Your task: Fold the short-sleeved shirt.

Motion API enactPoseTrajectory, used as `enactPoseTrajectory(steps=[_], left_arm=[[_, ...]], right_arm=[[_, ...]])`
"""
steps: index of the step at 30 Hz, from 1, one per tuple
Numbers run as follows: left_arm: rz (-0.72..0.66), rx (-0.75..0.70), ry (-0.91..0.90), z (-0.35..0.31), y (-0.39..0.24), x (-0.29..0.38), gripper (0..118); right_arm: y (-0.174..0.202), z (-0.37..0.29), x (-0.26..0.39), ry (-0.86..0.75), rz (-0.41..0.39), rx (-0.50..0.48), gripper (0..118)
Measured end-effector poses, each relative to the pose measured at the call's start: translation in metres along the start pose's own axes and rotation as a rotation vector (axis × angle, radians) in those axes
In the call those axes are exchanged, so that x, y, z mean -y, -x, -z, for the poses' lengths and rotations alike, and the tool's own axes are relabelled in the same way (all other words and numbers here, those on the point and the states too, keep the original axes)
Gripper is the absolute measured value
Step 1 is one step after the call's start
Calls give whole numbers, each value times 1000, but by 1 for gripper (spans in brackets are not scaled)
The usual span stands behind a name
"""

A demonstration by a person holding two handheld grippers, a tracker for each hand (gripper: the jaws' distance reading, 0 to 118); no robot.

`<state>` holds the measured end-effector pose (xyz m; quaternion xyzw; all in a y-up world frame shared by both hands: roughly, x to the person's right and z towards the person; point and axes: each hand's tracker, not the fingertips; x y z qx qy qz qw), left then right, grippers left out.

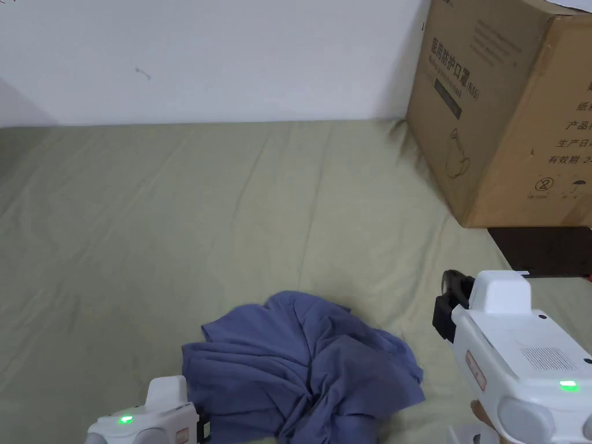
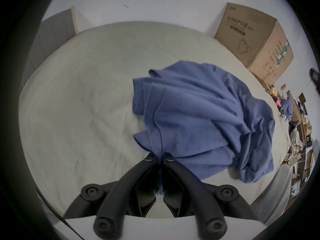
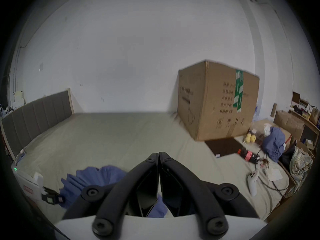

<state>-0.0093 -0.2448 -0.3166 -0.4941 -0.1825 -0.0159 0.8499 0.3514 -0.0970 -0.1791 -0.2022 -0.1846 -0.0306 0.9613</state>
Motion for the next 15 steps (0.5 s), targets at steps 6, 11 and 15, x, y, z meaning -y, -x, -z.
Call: enactPoseTrajectory(steps=[6,11,15], left_arm=[[-13,58,-64,-29,2,-5,2],[22,50,-68,-27,-4,-7,2],[16,53,-62,-25,-2,-7,2]], right_arm=[[-7,94,41,331,-17,-22,105],[-5,157,85,539,-58,-45,102],[0,180,109,640,-22,-78,72]])
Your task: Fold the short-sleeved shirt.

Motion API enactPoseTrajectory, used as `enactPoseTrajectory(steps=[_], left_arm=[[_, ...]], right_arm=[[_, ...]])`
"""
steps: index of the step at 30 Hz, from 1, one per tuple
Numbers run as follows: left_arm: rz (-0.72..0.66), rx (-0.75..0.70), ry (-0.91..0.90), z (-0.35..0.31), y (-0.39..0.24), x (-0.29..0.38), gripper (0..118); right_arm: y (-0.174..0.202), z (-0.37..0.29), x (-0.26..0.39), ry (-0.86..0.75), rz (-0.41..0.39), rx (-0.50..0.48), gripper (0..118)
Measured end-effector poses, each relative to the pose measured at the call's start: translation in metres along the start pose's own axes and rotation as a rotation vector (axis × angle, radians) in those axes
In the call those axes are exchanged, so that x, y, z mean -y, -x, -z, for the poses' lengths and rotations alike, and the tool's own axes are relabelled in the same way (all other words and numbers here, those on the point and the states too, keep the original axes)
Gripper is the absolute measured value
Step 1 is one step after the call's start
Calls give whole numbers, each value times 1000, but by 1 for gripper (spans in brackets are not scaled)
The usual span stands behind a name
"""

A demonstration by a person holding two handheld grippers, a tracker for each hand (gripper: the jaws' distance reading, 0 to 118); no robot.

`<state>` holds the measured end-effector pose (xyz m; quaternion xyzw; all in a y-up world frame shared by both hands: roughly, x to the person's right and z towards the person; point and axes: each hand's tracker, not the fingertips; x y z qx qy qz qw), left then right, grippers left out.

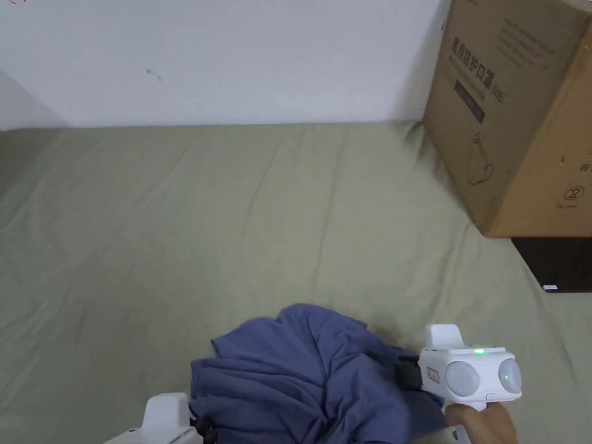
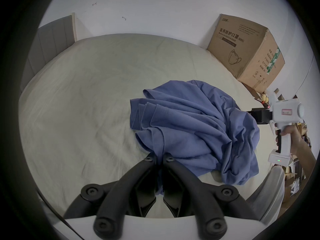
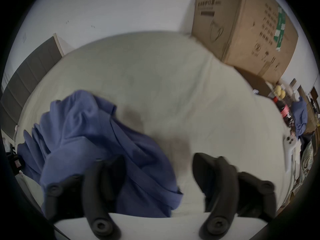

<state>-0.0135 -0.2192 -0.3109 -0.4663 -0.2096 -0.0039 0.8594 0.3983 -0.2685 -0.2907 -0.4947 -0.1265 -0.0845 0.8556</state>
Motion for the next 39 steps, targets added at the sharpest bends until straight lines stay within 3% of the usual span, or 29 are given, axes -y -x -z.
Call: enactPoseTrajectory(steps=[2,3,4,5,6,9,14,22,29,39], left_arm=[[0,4,2,0,1,0,2],[0,4,3,0,1,-1,2],[-1,7,3,0,1,-1,2],[-3,10,2,-1,1,-2,2],[-7,14,-3,-2,1,-2,2],[-19,34,-32,-10,0,-6,2],[-78,95,-110,-32,1,-27,2],[-148,159,-333,-85,24,-134,2],[-71,59,-489,-139,36,-253,2],[-32,-68,-606,-175,50,-397,2]], right_arm=[[3,4,6,25,47,-51,42],[6,1,9,5,61,-48,39],[7,-5,8,-8,52,-30,27],[6,-8,7,-11,53,-47,8],[0,-7,7,-13,73,-91,8],[0,-32,2,-98,5,-46,8],[-13,-109,-20,-263,15,-74,8],[-34,-231,-79,-550,16,-84,8],[-48,-289,-156,-703,31,-50,8],[-64,-321,-268,-839,87,21,8]])
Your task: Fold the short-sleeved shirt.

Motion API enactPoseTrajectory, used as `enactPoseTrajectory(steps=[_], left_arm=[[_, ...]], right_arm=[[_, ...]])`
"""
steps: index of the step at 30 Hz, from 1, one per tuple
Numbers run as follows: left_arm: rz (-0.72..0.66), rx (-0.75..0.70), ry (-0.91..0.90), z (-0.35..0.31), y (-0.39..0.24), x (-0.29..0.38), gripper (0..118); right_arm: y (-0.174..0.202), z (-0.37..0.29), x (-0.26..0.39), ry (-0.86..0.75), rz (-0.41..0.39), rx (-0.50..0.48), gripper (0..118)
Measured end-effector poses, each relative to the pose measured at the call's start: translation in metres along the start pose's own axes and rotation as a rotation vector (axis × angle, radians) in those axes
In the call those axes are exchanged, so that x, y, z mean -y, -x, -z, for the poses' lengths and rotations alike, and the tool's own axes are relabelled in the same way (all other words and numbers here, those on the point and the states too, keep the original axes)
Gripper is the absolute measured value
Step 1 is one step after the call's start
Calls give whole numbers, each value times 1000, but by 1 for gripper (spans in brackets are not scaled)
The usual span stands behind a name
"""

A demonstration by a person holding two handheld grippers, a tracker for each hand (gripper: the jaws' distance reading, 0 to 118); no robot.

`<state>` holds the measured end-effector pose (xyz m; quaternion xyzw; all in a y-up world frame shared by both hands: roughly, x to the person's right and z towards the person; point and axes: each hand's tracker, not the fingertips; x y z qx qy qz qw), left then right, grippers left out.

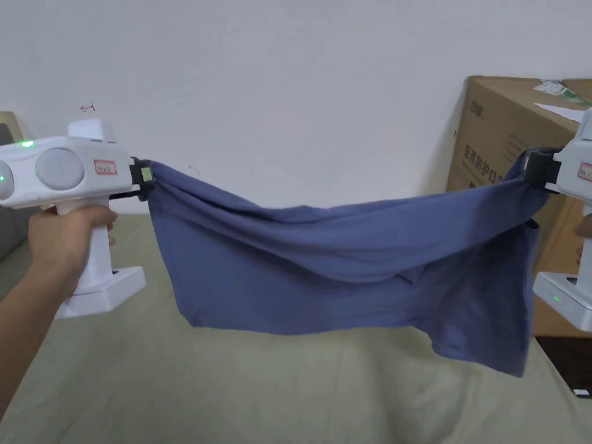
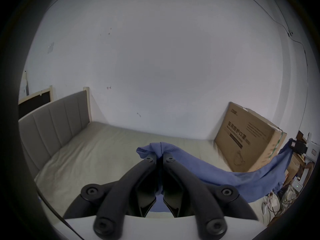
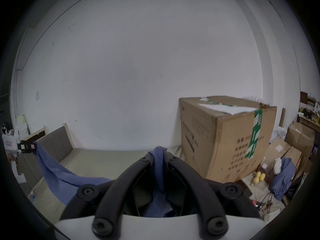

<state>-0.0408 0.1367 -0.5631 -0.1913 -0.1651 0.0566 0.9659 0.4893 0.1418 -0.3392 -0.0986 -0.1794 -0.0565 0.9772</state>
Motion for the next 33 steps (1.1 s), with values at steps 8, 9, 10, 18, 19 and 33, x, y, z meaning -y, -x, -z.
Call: enactPoseTrajectory(steps=[8,9,10,18,19,33], left_arm=[[26,-69,-27,63,4,-27,2],[20,-75,-21,72,7,-22,2],[29,-84,-5,81,8,-16,2],[10,-128,143,136,38,74,2],[4,-134,173,140,43,90,2],[-87,-184,496,72,98,306,2]], right_arm=[[13,46,0,-41,-25,48,8],[16,53,5,-35,-30,49,8],[18,60,12,-28,-36,48,8],[26,102,103,113,8,45,8],[24,105,118,144,19,43,8],[15,22,307,450,129,62,8]])
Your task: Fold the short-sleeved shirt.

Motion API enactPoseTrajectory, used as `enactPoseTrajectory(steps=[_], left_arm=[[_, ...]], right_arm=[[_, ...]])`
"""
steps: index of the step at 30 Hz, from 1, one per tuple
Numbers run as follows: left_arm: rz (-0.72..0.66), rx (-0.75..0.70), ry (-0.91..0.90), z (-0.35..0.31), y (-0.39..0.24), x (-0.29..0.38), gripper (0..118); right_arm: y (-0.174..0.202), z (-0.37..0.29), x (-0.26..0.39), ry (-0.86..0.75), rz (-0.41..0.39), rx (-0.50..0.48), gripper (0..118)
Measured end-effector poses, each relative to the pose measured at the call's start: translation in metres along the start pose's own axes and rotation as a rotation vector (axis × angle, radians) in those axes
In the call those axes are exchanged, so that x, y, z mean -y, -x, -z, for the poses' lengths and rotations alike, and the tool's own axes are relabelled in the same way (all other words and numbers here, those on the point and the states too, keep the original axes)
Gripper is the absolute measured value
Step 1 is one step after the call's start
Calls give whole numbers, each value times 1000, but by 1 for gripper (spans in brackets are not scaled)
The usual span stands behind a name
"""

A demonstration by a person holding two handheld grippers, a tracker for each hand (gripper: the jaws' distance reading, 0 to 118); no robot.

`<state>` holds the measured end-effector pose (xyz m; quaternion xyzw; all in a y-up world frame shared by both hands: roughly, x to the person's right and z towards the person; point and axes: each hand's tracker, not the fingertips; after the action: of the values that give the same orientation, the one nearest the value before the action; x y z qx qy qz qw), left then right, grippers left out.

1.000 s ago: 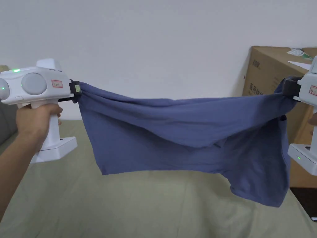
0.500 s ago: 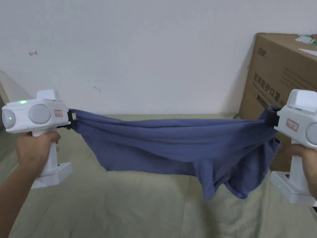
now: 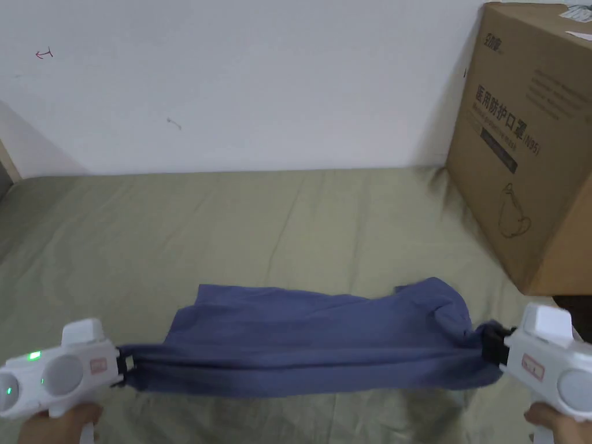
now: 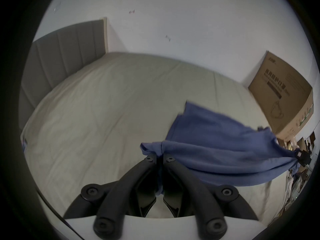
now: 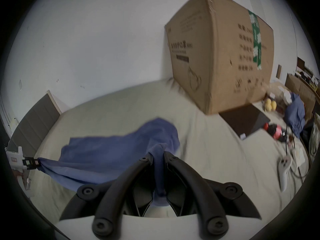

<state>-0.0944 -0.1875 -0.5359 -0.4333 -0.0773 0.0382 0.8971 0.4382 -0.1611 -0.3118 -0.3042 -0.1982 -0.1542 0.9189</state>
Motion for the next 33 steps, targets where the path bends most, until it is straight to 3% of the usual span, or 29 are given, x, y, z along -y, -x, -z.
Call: enactPoseTrajectory(steps=[14,21,27,32,33], left_arm=[[-9,5,55,-87,49,149,2],[14,-40,140,-121,62,208,2],[29,-89,223,-114,64,230,2],[71,-124,258,-108,54,226,3],[86,-129,262,-109,51,224,8]], right_arm=[[-44,-104,108,87,81,16,8],[-59,-126,164,229,27,54,8],[-68,-103,202,413,6,86,8],[-58,-102,198,422,-8,101,9],[-58,-104,195,421,-8,100,12]])
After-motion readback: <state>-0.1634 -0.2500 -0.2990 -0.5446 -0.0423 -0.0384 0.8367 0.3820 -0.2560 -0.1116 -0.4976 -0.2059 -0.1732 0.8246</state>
